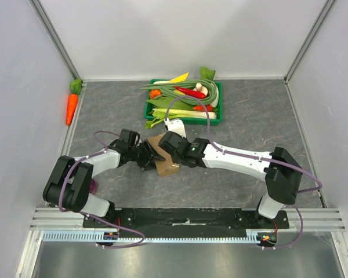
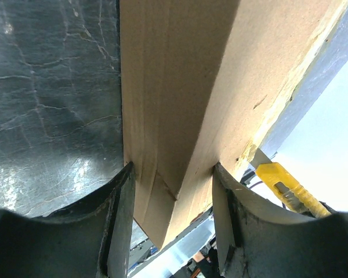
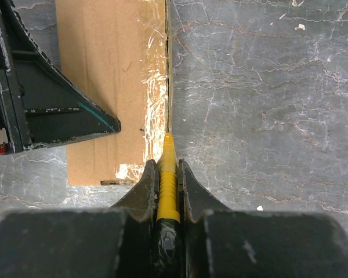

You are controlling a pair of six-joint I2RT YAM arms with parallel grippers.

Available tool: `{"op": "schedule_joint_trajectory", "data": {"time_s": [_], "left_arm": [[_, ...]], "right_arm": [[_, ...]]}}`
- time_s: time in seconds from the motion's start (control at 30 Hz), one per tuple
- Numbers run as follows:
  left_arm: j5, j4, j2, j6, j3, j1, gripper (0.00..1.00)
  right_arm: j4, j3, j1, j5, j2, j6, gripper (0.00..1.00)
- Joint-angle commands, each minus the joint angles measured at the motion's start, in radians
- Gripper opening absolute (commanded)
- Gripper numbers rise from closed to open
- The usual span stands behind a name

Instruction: Unpack the express box

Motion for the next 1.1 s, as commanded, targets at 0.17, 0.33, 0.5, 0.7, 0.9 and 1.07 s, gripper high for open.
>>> {"op": "schedule_joint_trajectory", "data": {"time_s": [0.17, 0.33, 0.5, 0.7, 0.9, 1.07], "left_arm": [[-0.250, -0.057, 0.039, -0.069, -0.022, 0.010, 0.28], [-0.254, -0.046, 0.044, -0.083, -0.018, 0.010, 0.26], [-0.257, -0.039, 0.045, -0.091, -0.018, 0.010, 0.25], [-0.277, -0.040, 0.047, -0.100, -0.018, 0.010, 0.23], [-0.282, -0.037, 0.047, -0.104, -0.019, 0.010, 0.22], [-0.282, -0.036, 0.051, -0.104, -0.021, 0.010, 0.21]], "right_arm": [[-0.100, -0.072, 0.016, -0.109, -0.073, 0.012, 0.00], [-0.061, -0.114, 0.019, -0.121, -0.021, 0.013, 0.00], [-0.060, -0.121, 0.021, -0.115, -0.038, 0.012, 0.00], [-0.098, -0.097, 0.022, -0.092, -0.128, 0.016, 0.00], [-0.121, -0.101, 0.022, -0.095, -0.159, 0.016, 0.00], [-0.087, -0.137, 0.021, -0.149, -0.113, 0.012, 0.00]]}}
